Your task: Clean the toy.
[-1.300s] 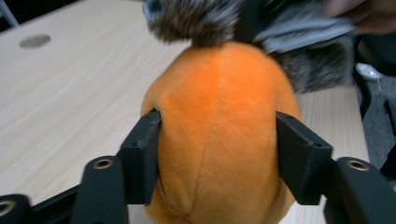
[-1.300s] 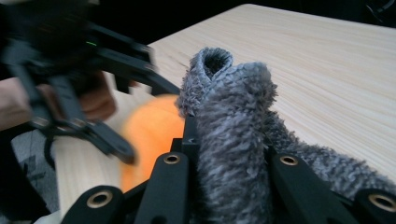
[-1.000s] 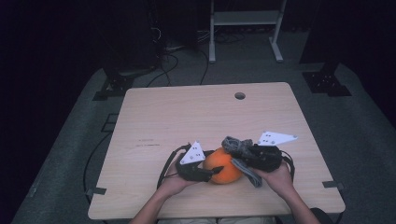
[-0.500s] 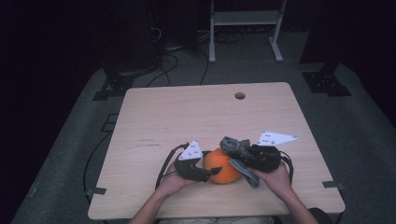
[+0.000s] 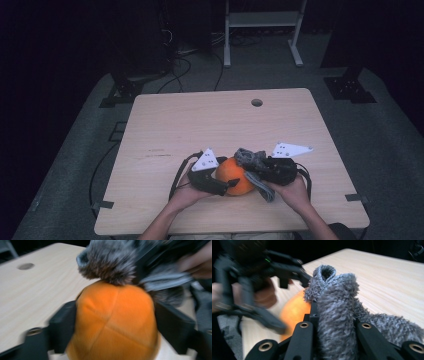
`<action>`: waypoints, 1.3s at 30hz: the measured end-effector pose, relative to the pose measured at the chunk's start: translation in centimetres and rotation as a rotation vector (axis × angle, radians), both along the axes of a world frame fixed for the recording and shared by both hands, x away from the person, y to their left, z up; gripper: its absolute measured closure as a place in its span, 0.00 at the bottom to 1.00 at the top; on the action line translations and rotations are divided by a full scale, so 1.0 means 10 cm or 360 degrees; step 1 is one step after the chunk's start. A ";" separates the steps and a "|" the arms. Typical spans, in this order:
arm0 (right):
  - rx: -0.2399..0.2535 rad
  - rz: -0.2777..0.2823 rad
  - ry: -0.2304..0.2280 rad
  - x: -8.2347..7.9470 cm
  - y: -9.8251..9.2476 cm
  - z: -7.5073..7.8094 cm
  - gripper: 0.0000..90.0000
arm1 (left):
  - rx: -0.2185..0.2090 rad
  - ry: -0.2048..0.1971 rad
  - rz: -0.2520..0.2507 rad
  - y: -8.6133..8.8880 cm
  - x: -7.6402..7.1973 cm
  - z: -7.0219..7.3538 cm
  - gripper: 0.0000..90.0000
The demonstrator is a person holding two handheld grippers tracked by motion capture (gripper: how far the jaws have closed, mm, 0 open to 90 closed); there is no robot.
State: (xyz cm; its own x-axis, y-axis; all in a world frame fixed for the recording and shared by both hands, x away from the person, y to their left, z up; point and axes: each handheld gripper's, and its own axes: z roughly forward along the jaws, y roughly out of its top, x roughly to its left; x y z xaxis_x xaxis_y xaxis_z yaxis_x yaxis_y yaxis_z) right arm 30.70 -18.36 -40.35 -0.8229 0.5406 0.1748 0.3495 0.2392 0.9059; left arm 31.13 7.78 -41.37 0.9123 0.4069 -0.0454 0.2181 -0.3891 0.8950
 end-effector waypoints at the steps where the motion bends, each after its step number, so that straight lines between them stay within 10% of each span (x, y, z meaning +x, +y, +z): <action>1: 0.0018 -0.0018 0.0016 0.01 -0.03 -0.02 0.83 | 0.0015 0.0015 0.0025 0.01 0.03 -0.01 0.14; 5: 0.0014 -0.0046 0.0008 0.01 -0.09 -0.01 0.83 | -0.0016 0.0121 -0.0013 0.01 0.09 -0.09 0.14; 11: 0.0008 -0.0105 0.0019 0.08 -0.17 -0.04 0.83 | -0.0033 0.0044 0.0026 0.02 0.04 -0.07 0.40; 16: 0.0146 -0.0063 -0.0021 -0.01 -0.19 0.12 0.83 | -0.0030 0.0043 0.0027 0.01 0.02 -0.03 0.41; 25: 0.0068 -0.0066 0.0017 0.05 -0.14 -0.02 0.83 | -0.0056 0.0050 -0.0041 0.04 -0.01 0.03 0.32; 29: 0.0076 -0.0082 0.0008 0.04 -0.15 0.00 0.83 | -0.0022 0.0051 0.0044 -0.01 0.02 -0.01 0.19; 34: 0.0104 -0.0003 -0.0041 -0.07 -0.06 0.11 0.83 | -0.0056 0.0045 0.0139 -0.05 0.01 -0.04 0.33; 39: 0.0064 -0.0049 -0.0030 -0.01 -0.11 0.04 0.83 | -0.0052 0.0059 -0.0093 -0.05 -0.04 -0.02 0.31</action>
State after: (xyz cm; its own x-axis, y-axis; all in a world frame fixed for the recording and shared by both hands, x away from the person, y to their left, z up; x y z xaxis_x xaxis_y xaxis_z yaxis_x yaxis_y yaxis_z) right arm 30.62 -19.48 -39.98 -0.8092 0.5587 0.1819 0.3393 0.1916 0.9210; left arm 30.73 7.31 -41.57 0.9320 0.3506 -0.0919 0.2290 -0.3731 0.8991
